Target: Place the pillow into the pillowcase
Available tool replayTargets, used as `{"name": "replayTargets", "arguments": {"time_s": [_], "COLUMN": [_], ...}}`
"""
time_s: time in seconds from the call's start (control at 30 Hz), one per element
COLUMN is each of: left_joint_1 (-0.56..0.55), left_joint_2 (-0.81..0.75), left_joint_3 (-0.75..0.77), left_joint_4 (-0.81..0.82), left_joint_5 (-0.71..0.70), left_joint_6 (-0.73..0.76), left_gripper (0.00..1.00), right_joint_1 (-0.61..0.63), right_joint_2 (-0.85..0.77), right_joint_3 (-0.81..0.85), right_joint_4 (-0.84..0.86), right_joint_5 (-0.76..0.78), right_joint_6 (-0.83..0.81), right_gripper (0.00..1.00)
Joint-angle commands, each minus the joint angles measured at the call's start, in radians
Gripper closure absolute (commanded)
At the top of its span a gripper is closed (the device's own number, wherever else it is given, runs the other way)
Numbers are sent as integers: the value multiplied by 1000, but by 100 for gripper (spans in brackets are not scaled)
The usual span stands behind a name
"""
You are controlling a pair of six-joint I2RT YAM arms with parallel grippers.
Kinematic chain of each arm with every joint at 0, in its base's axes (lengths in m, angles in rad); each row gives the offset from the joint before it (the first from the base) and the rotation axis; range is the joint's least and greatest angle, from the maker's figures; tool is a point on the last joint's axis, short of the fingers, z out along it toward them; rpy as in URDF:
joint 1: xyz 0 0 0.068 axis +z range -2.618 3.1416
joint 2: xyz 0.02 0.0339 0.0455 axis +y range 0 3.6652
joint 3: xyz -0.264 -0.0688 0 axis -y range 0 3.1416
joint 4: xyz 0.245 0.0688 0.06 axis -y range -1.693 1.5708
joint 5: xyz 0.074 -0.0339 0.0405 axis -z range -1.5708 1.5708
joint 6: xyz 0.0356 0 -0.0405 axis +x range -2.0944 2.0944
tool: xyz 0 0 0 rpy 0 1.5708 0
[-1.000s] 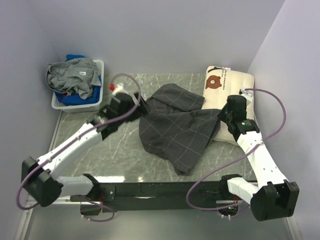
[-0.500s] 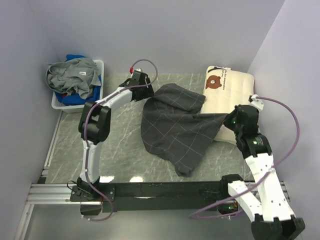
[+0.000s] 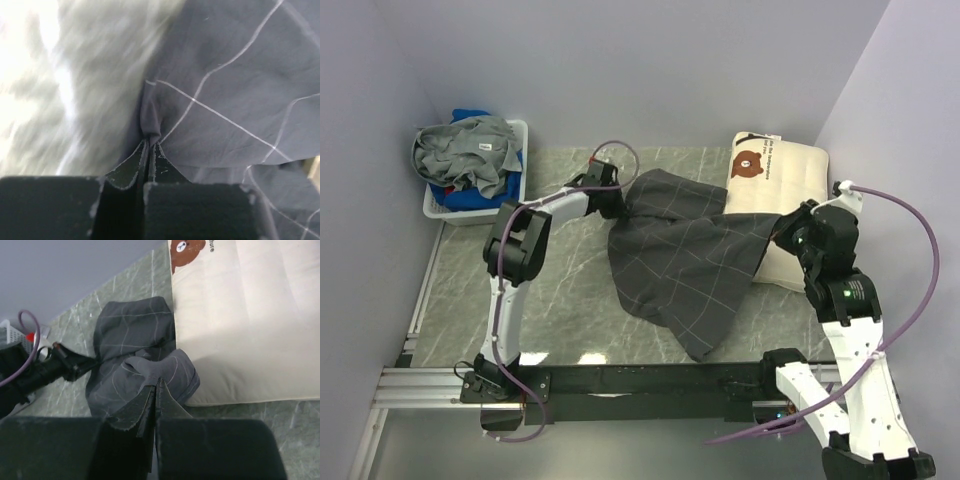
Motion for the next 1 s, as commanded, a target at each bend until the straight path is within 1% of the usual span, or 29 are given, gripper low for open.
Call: {"name": "replayTargets", "arguments": {"time_s": [0.0,0.03,0.07,0.1,0.13,0.17,0.2,0.23,0.3,0.33,0.37,0.4,0.43,0.47,0.5,0.53,0.57,0.63,0.67,0.7,0.73,0.77,0.8,0.87,0.9,0.93,0.97], "left_joint_1": [-2,-2,-5,-5,-7,-8,-7,-8,-4,1,25,50,82,169,218,266,351,419,484,513,571,602,663,714,740,743,745], "left_joint_2": [-275,-413,-484,-553,-690,-760,-830,-972,-1107,-1224,-1276,-1366,-1404,-1438,-1496,-1518,-1538,-1574,-1577,-1565,-1552,-1517,-1497,-1456,-1449,-1443,-1433], "left_joint_3": [-176,-216,-285,-317,-351,-424,-463,-547,-630,-699,-727,-752,-799,-819,-834,-851,-851,-824,-809,-790,-746,-700,-677,-638,-640,-644,-663], "left_joint_4": [-10,-62,-98,-130,-156,-222,-248,-276,-338,-366,-394,-458,-475,-489,-515,-527,-537,-563,-566,-570,-570,-573,-578,-574,-546,-535,-523], "left_joint_5": [-119,-223,-273,-308,-343,-423,-451,-477,-531,-549,-563,-587,-585,-568,-533,-513,-499,-486,-483,-476,-453,-427,-410,-373,-335,-325,-313], "left_joint_6": [-78,-126,-148,-168,-199,-214,-228,-249,-273,-288,-296,-306,-300,-290,-273,-264,-254,-231,-219,-195,-164,-155,-142,-118,-112,-112,-110], "left_gripper": [99,99,99,99,99,99,99,99,99,98,96,93,92,92,92,91,90,89,88,88,88,89,89,89,88,80,75], "right_joint_1": [-7,-5,-7,-7,-7,-8,-7,-8,-7,-5,1,5,16,43,63,82,102,169,195,240,261,293,304,321,321,321,323], "right_joint_2": [32,44,51,57,73,81,89,107,130,167,187,205,236,251,264,302,323,404,434,461,510,553,569,607,621,635,667], "right_joint_3": [46,41,38,30,26,21,13,7,-10,-14,-22,-30,-37,-52,-59,-59,-51,-34,-5,7,31,45,65,82,104,118,134], "right_joint_4": [39,48,53,65,73,79,91,103,142,151,174,194,212,255,274,287,321,343,355,363,367,367,366,367,369,364,357], "right_joint_5": [2,11,14,20,25,28,25,17,2,-7,-35,-50,-56,-47,-40,-32,-18,-6,-3,0,6,5,-1,-3,-15,-35,-58], "right_joint_6": [5,3,3,0,0,-2,-2,-2,3,6,9,15,20,23,28,28,28,17,12,0,-6,-8,-11,-17,-24,-47,-64], "right_gripper": [97,97,97,97,97,97,97,97,97,98,99,99,100,100,100,99,99,99,99,99,99,98,98,96,91,89,87]}}
